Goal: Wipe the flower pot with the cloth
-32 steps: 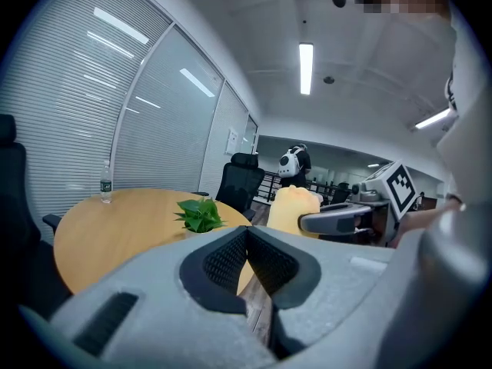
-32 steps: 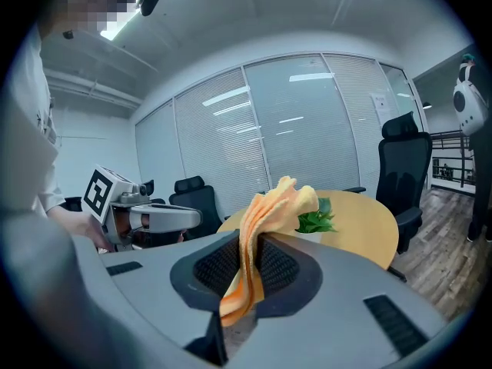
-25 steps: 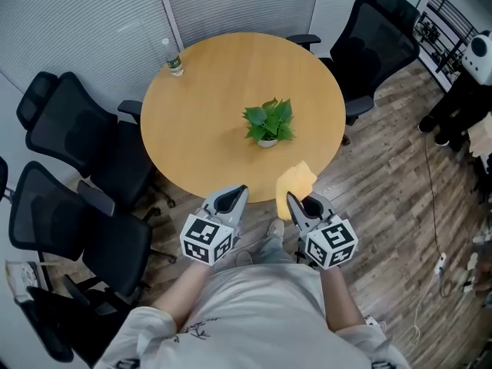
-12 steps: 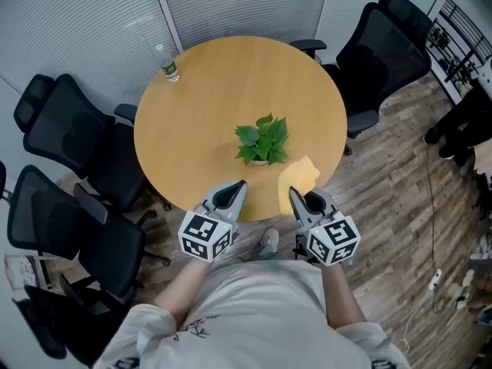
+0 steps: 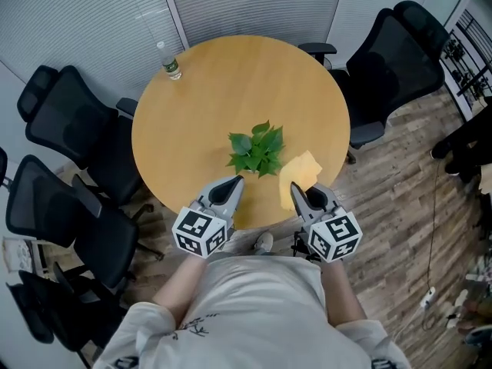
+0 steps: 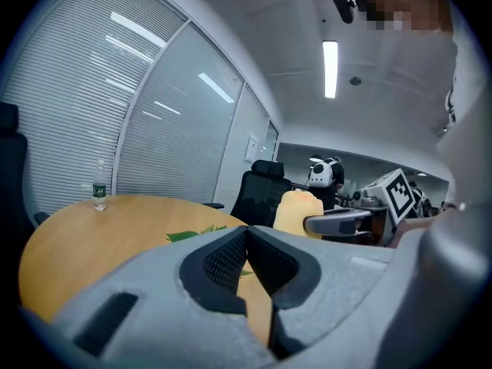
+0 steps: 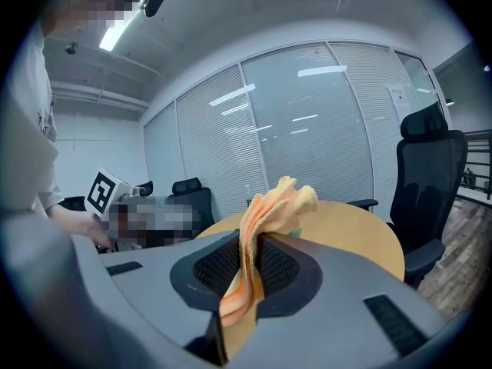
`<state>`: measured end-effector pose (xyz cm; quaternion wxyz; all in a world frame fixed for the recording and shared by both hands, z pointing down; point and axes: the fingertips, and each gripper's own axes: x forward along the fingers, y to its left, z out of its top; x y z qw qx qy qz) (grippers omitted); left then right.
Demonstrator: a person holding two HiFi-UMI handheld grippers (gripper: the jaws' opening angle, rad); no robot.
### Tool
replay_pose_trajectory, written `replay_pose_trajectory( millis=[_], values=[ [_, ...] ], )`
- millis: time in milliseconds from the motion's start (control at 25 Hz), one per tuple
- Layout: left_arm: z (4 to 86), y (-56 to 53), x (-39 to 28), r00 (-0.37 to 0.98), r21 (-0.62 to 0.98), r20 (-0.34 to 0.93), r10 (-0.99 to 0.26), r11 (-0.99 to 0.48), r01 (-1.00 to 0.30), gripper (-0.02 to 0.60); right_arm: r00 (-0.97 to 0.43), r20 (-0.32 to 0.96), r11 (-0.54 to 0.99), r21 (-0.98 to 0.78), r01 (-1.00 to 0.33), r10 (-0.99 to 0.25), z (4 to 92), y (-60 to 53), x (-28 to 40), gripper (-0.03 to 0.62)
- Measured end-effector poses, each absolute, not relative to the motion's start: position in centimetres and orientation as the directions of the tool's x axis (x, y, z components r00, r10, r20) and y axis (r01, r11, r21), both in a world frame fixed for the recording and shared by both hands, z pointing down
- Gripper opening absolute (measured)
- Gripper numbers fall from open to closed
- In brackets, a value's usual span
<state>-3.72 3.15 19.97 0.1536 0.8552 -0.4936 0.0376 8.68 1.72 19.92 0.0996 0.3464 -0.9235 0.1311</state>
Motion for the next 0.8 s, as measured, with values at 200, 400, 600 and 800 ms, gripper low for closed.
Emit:
replay_pose_trajectory(
  millis=[200,400,600,800],
  values=[
    [20.9,2.2,-4.8,0.465,0.233,0.242,-0.852,-0.414,-0.880,0.011,-0.742,0.291,0.723,-0.191,-0.663,-0.604,21.0,0.4,10.0,0.044],
    [21.5,1.9,-6.6,0.449,0.224,0.254,-0.857,-0.400,-0.889,0.011,-0.727,0.323,0.705,-0.205,-0.679,-0.606,22.5,-0.2,10.7,0.044],
    [22.8,1.3,-7.9,0.474,0.215,0.274,-0.837,-0.427,-0.878,0.011,-0.701,0.354,0.682,-0.201,-0.703,-0.619,23.5,-1.0,10.7,0.044],
    [24.1,-0.3,-9.8,0.501,0.201,0.295,-0.814,-0.459,-0.865,0.011,-0.672,0.396,0.665,-0.178,-0.725,-0.626,24.2,-1.7,10.3,0.044]
  ],
)
